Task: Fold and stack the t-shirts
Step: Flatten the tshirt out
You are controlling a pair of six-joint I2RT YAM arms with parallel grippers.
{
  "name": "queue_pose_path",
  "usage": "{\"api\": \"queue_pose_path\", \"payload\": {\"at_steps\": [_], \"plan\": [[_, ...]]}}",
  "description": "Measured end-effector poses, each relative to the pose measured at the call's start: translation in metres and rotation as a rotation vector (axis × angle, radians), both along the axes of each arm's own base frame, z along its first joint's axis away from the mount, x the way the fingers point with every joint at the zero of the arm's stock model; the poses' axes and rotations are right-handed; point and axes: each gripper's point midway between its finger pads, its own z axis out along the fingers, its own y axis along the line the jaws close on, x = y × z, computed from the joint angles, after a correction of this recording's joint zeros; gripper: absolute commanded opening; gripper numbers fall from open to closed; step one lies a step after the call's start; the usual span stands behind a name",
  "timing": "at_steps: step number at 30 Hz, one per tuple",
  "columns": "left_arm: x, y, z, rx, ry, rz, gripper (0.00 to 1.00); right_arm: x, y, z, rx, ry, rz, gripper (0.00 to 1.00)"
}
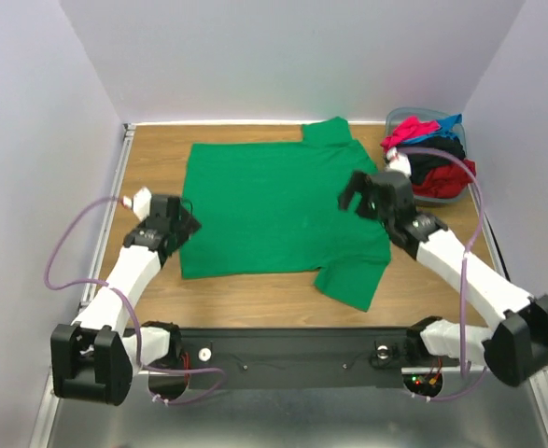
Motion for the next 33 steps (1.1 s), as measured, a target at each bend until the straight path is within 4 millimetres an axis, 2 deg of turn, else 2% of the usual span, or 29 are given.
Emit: {"api": "queue_pose_path", "payload": {"at_steps": [1,3,5,7,10,12,13,14,19,22,23,24,28,31,32,33], "plan": [[-0.009,0.001,-0.011,-0.005,0.028,0.012,0.98,-0.014,-0.012,-0.021,0.002,0.042,-0.032,1.0],[-0.041,0.002,-0.053,-0.027,0.15,0.043,0.98,-0.036,-0.029,-0.053,0.007,0.112,-0.082,1.0],[-0.061,0.002,-0.071,-0.042,0.207,0.068,0.98,-0.059,-0.041,-0.072,0.032,0.147,-0.123,1.0],[-0.071,0.003,-0.078,-0.061,0.222,0.094,0.98,-0.072,-0.049,-0.068,0.086,0.118,-0.163,1.0],[-0.069,0.0,-0.077,-0.096,0.192,0.12,0.98,-0.075,-0.054,-0.049,0.151,0.05,-0.203,1.0],[-0.068,-0.001,-0.08,-0.109,0.186,0.134,0.88,-0.074,-0.056,-0.037,0.188,0.011,-0.227,1.0],[-0.069,-0.001,-0.083,-0.111,0.194,0.139,0.88,-0.073,-0.057,-0.035,0.196,0.005,-0.236,1.0],[-0.071,-0.001,-0.088,-0.107,0.207,0.143,0.86,-0.073,-0.058,-0.036,0.199,0.005,-0.243,1.0],[-0.067,-0.002,-0.088,-0.115,0.198,0.148,0.77,-0.069,-0.057,-0.05,0.186,0.049,-0.268,1.0],[-0.068,-0.003,-0.087,-0.134,0.176,0.152,0.6,-0.069,-0.057,-0.059,0.178,0.078,-0.276,1.0],[-0.069,-0.004,-0.087,-0.14,0.17,0.155,0.49,-0.069,-0.057,-0.06,0.177,0.084,-0.279,1.0],[-0.071,-0.005,-0.087,-0.153,0.164,0.156,0.44,-0.069,-0.057,-0.062,0.177,0.089,-0.282,1.0],[-0.076,-0.008,-0.091,-0.171,0.169,0.141,0.35,-0.073,-0.058,-0.067,0.177,0.1,-0.287,1.0],[-0.077,-0.011,-0.093,-0.179,0.181,0.134,0.16,-0.081,-0.062,-0.076,0.161,0.125,-0.29,1.0],[-0.077,-0.011,-0.093,-0.178,0.183,0.131,0.02,-0.084,-0.063,-0.078,0.156,0.134,-0.292,1.0],[-0.077,-0.011,-0.093,-0.18,0.184,0.131,0.0,-0.085,-0.064,-0.079,0.154,0.139,-0.292,1.0]]}}
